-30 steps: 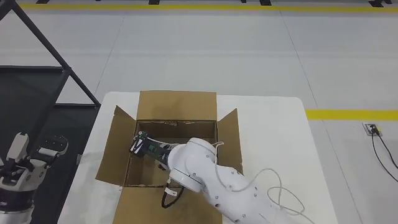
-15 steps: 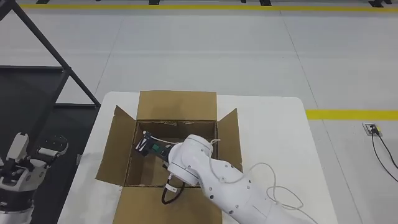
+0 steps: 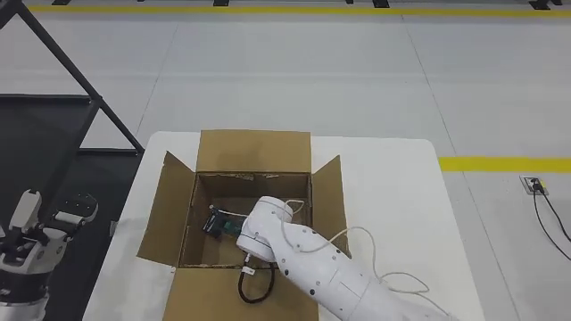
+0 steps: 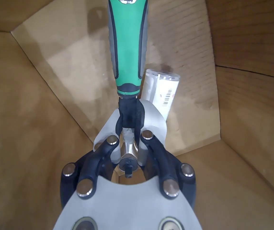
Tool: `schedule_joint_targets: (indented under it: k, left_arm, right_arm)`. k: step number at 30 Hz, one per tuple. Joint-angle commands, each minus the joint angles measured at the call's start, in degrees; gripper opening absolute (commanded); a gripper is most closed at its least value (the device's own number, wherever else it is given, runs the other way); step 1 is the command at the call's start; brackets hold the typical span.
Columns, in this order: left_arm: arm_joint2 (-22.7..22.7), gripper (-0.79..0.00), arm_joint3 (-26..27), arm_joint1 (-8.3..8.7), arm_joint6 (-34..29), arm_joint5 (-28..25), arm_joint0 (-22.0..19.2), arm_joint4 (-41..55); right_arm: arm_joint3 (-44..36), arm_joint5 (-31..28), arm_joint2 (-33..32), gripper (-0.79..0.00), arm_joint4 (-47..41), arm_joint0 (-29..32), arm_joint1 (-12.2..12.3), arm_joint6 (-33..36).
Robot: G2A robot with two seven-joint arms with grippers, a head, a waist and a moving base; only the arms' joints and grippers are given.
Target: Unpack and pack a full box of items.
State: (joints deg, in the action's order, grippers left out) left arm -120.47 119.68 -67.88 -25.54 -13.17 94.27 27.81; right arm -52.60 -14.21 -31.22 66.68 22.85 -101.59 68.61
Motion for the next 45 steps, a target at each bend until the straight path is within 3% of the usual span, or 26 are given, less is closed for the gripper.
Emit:
schedule_joint_targets:
  k: [1,2,3,6,9,17,21,25,26,28,31,36,38,40,45]
  left_arm:
    - [0.0,0.0,0.0,0.0,0.0,0.0,0.0,0.0]
    - [0.0,0.0,0.0,0.0,0.0,0.0,0.0,0.0]
    - [0.0,0.0,0.0,0.0,0.0,0.0,0.0,0.0]
    - [0.0,0.0,0.0,0.0,0.0,0.0,0.0,0.0]
    - [0.0,0.0,0.0,0.0,0.0,0.0,0.0,0.0]
    - [0.0,0.0,0.0,0.0,0.0,0.0,0.0,0.0]
    - [0.0,0.0,0.0,0.0,0.0,0.0,0.0,0.0]
    - [0.0,0.0,0.0,0.0,0.0,0.0,0.0,0.0]
    - [0.0,0.0,0.0,0.0,0.0,0.0,0.0,0.0]
    - [0.0,0.0,0.0,0.0,0.0,0.0,0.0,0.0]
    - [0.0,0.0,0.0,0.0,0.0,0.0,0.0,0.0]
    - [0.0,0.0,0.0,0.0,0.0,0.0,0.0,0.0]
    - [0.0,0.0,0.0,0.0,0.0,0.0,0.0,0.0]
    - [0.0,0.0,0.0,0.0,0.0,0.0,0.0,0.0]
    - [0.2,0.0,0.1,-0.01,0.4,0.3,0.0,-0.4]
  right_arm:
    - [1.5,-0.3,0.5,-0.785,-0.1,-0.5,-0.5,0.0]
    - [2.2,-0.4,0.7,-0.785,-0.2,-0.8,-0.9,0.0]
    - [2.9,-0.5,0.9,-0.674,-0.4,-1.0,-1.2,0.0]
    - [4.8,-0.6,1.2,-0.48,-0.9,-1.8,-2.0,-0.3]
    - [5.7,-0.6,1.3,-0.502,-0.9,-2.2,-2.6,-1.2]
    - [1.5,0.8,0.2,-0.443,1.4,-1.7,-2.4,-0.9]
    - [-8.6,4.5,-2.7,-0.403,6.5,1.7,-0.4,-2.3]
    - [-24.7,5.5,-7.3,-0.394,14.3,9.4,3.1,-2.1]
    - [-29.2,5.4,-8.4,-0.351,16.7,11.9,4.0,-2.4]
    - [-37.7,3.9,-10.8,-0.351,20.4,17.1,5.6,-3.6]
    - [-47.4,2.7,-14.0,-0.249,24.8,23.9,7.4,-6.7]
    - [-56.6,3.9,-17.9,-0.314,28.2,30.6,8.7,-14.0]
    - [-60.0,5.1,-19.8,-0.299,28.7,32.4,9.0,-15.6]
    - [-63.5,6.3,-22.1,-0.369,29.4,34.3,9.3,-16.2]
    - [-72.0,7.2,-30.7,-0.326,23.6,39.9,10.2,-19.6]
